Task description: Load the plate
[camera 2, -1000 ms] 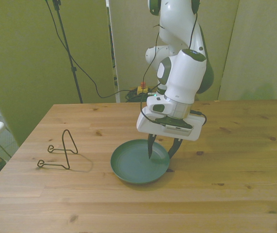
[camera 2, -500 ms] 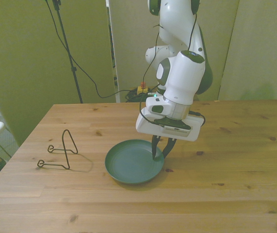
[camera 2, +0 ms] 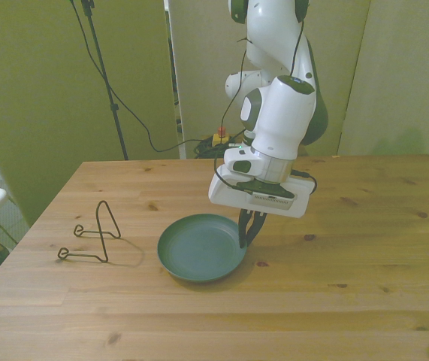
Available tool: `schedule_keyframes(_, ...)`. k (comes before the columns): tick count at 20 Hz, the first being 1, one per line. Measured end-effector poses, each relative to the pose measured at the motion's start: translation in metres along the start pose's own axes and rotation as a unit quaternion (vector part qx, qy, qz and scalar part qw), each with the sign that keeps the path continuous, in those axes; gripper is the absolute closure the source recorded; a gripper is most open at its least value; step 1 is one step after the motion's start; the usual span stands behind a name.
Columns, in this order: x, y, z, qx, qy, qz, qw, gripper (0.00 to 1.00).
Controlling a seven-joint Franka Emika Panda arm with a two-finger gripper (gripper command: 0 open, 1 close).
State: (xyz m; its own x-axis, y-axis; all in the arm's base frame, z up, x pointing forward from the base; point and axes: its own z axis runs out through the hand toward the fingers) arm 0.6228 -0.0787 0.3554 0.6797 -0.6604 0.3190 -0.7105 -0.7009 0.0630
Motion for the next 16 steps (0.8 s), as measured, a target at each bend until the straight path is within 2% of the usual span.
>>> schedule_keyframes(3,0.008,0.005,-0.018,0.024,-0.005,0.01,0.9996,1.0)
schedule_keyframes(9,0.032,0.027,-0.077,0.081,0.006,0.026,0.9963,1.0)
schedule_keyframes(16,0.072,0.072,-0.153,0.161,-0.002,0.044,0.986,1.0)
